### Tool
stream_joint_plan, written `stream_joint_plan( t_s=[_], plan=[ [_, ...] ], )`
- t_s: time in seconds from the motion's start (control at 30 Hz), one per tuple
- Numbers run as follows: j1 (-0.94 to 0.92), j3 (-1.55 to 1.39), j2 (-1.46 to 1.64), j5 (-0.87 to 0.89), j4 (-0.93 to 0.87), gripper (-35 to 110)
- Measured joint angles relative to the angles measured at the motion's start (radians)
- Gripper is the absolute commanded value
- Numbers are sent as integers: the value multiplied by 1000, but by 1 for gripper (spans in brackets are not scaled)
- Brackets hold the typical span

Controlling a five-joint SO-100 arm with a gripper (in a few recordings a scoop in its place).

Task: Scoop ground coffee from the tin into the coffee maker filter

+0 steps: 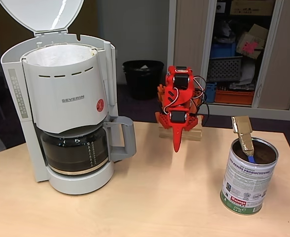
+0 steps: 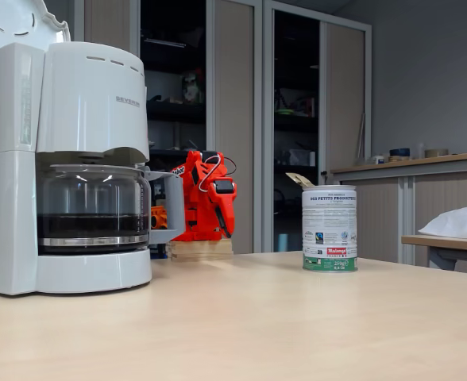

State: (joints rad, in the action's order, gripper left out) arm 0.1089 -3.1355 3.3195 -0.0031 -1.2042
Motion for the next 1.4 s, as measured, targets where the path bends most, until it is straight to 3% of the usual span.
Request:
stream_joint_plan(
  t_s=[0.57,0.8,1.17,1.4],
  plan=[
    [-3,0,0,0,0,0],
    [-86,0,-2,0,6,0],
    [129,0,-6,224,305,0],
    [202,0,-11,247,380,0]
  ],
)
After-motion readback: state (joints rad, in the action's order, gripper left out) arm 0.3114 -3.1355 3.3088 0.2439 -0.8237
